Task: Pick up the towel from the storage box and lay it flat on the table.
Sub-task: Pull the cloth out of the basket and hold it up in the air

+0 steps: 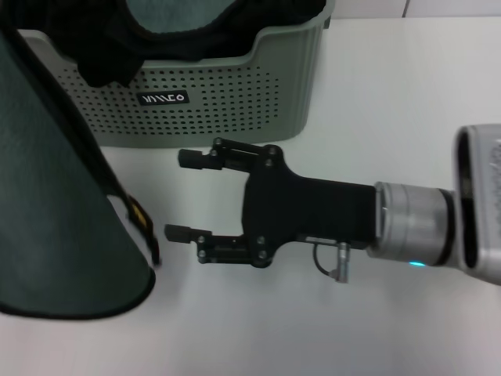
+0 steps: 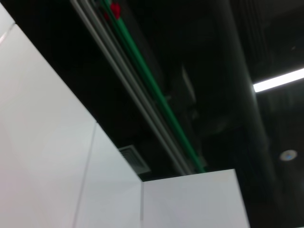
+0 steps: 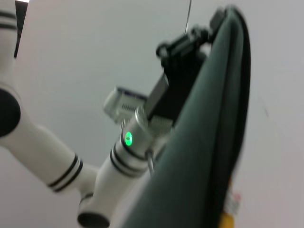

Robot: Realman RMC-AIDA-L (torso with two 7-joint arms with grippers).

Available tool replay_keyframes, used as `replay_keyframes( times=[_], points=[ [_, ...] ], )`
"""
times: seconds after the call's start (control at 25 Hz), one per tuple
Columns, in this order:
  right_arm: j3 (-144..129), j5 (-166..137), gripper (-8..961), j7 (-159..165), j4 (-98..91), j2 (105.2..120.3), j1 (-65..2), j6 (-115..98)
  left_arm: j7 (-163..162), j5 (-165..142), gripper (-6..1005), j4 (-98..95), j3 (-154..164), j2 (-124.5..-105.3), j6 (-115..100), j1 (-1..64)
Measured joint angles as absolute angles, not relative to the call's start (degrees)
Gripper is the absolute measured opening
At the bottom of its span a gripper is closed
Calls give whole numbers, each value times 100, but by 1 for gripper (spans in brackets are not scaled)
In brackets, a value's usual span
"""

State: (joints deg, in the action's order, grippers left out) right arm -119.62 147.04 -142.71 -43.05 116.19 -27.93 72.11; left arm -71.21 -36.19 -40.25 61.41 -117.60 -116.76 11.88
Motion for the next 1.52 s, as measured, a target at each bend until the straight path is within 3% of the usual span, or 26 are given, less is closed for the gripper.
replay_keyframes(
  times=[0.24, 1.08, 1.52],
  points=[
    [-11739, 14701, 729, -14316, -4335, 11619, -2488, 7360, -6656, -3634, 10, -3697, 6159, -11760, -11672, 1184],
    [-11749, 15050, 711, -14816, -4249, 11620, -2488, 7055, -6583, -4172, 11, -3716, 6625, -11774, -11671, 1512],
    [-11755, 15253, 667, -14888, -3993, 11625, -2589, 6664, -6607, -4174, 11, -4269, 7485, -11628, -11687, 1515]
  ],
)
